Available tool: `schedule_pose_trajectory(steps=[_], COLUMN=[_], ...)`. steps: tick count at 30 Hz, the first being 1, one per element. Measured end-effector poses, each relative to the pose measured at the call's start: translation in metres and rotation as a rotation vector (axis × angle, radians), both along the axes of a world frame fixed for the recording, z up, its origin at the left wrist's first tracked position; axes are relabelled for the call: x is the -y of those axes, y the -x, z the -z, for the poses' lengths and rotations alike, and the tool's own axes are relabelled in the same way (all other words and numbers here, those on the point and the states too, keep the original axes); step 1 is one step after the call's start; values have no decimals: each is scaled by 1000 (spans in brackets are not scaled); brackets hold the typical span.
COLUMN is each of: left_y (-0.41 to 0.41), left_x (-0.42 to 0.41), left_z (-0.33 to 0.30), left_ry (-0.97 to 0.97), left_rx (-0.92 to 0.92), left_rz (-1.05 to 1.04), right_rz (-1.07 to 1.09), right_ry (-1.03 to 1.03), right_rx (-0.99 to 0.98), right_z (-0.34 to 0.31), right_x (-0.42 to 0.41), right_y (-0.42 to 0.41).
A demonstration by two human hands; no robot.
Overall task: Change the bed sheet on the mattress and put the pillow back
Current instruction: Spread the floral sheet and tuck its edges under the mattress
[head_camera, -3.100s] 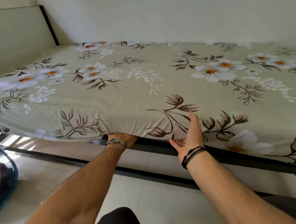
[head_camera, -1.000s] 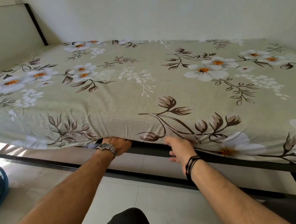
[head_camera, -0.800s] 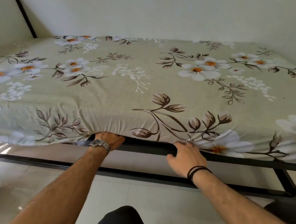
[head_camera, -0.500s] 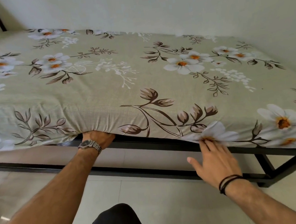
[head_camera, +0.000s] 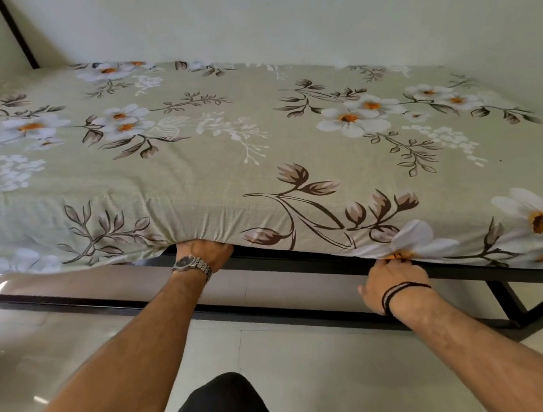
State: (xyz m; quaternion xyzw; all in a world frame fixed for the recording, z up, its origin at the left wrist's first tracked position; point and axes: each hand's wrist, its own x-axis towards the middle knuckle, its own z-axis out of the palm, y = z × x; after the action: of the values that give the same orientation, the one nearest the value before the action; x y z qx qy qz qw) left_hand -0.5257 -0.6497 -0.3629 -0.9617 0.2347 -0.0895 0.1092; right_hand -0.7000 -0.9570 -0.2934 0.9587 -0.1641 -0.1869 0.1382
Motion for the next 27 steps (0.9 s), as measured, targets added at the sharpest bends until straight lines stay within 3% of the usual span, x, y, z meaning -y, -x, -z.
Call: schedule_pose_trajectory(steps=[3,7,10,16,19,22,27], left_y=[-7,18,23,19,31,48,107], left_x=[-2,8,9,-4,-1,5,-7], left_z=[7,-32,-40,-39,-45,-43,-34], left_ry=[10,75,155,222,152,122,426], left_rx=[-67,-109,-157,-309,-326,-265,-236], left_rz=[-39,-120,-148,-123,-172,-271,-425], right_rz=[-164,-499,-636,-376,-393,-415,-310], right_ry=[-30,-480,-515,-450,-425,-479,-609], right_rx=[-73,-80,-93,-181,-288,-260,-188], right_z=[-27,-35,-31,-58,-62,-57,-52], right_x=[-33,-90,-123,-185,-195,-196,-193], right_y=[-4,-10,-38,-76,-85,-99,-109])
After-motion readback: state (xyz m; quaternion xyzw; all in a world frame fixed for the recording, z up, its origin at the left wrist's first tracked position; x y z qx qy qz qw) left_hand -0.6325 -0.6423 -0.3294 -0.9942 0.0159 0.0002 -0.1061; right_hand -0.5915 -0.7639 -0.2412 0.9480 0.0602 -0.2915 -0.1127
